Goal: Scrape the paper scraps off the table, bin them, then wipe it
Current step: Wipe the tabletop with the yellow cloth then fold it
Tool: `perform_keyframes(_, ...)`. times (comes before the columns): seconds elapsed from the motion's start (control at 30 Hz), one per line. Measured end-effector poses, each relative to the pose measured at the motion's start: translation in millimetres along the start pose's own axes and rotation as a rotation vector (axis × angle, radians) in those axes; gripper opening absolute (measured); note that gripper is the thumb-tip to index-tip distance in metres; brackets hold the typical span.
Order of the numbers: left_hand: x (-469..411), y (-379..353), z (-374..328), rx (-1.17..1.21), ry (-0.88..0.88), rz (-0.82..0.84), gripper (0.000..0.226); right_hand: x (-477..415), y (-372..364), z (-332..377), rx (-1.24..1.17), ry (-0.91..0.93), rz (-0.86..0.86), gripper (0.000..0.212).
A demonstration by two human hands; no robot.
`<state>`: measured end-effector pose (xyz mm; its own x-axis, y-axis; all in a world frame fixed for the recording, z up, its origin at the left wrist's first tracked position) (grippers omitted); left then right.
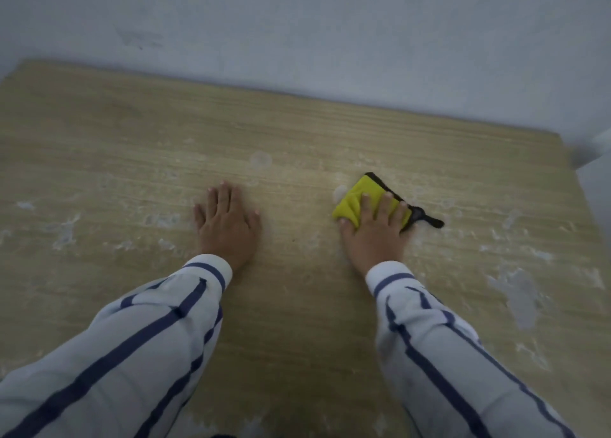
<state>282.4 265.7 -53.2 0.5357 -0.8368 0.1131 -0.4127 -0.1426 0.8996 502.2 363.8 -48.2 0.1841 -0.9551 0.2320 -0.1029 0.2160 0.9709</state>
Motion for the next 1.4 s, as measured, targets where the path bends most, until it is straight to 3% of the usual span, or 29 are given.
perform_keyframes(0.17,-26.1,1.2,-5.0,-0.019,-0.004,-0.004,0.065,4.9,3.4,58.6,0.033,0.464,-0.062,0.061)
perform_keyframes(0.23,-35.8,3.9,-2.0,-0.01,0.006,0.001,0.065,-6.7,3.6,49.9,0.014,0.526,-0.066,0.058)
perform_keyframes(0.3,-43.3,5.9,-0.2,0.004,0.011,-0.003,0.066,-33.6,6.2,28.9,-0.044,0.38,-0.078,0.057)
perform_keyframes(0.4,-46.1,5.7,-1.0,0.003,0.01,-0.013,0.065,-79.4,16.3,11.8,-0.115,0.011,-0.054,0.059)
perform_keyframes(0.47,-46.2,5.2,0.5,0.004,0.015,-0.011,0.066,-98.9,18.9,36.8,-0.092,-0.036,-0.015,0.062)
perform_keyframes(0.63,-63.1,2.9,2.7,0.027,0.04,0.022,0.066,-86.2,26.6,159.9,-0.052,0.472,-0.026,0.06)
perform_keyframes(0.7,-67.6,2.5,2.0,0.039,0.045,0.023,0.065,-88.8,31.9,173.9,-0.061,0.545,-0.032,0.057)
perform_keyframes(0.8,-66.6,4.1,1.5,-0.002,0.019,0.01,0.066,-131.7,39.1,141.0,-0.037,0.443,-0.068,0.057)
perform_keyframes(0.9,-66.6,5.6,1.4,0.002,0.009,0.019,0.067,-176.8,44.1,78.9,-0.117,0.072,-0.022,0.059)
perform_keyframes(0.97,-67.7,6.1,1.0,-0.002,0.011,0.031,0.067,-183.1,44.0,66.7,-0.14,-0.07,-0.021,0.059)
perform_keyframes(1.03,-68.8,6.6,1.0,-0.006,0.017,0.03,0.068,-170.0,40.1,88.2,-0.092,0.02,-0.033,0.059)
perform_keyframes(1.17,-70.6,6.2,-2.7,-0.02,0.015,0.029,0.068,-116.3,29.1,126.0,-0.042,0.412,-0.03,0.057)
perform_keyframes(1.23,-71.9,4.7,-9.6,-0.015,-0.003,0.03,0.066,-114.8,29.6,99.4,-0.005,0.416,-0.049,0.057)
perform_keyframes(1.3,-72.3,2.4,-18.1,-0.011,-0.026,0.036,0.065,-125.7,28.9,50.1,-0.002,0.266,-0.064,0.057)
perform_keyframes(1.4,-70.5,-4.6,-30.9,-0.002,-0.055,0.038,0.064,-137.4,28.7,-26.7,-0.107,-0.107,-0.04,0.059)
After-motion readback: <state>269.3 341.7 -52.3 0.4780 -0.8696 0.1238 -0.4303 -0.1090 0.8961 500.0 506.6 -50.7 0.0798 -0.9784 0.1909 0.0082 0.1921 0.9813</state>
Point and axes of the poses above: each hand's wrist, its own x-axis away from the middle knuckle, its own y-axis out of the back of the hand, z = x × y, the point moved 2 cm from there along -x, towards the middle knuckle, and after that the axes turned 11 degrees about x, right-handed, at the moved point
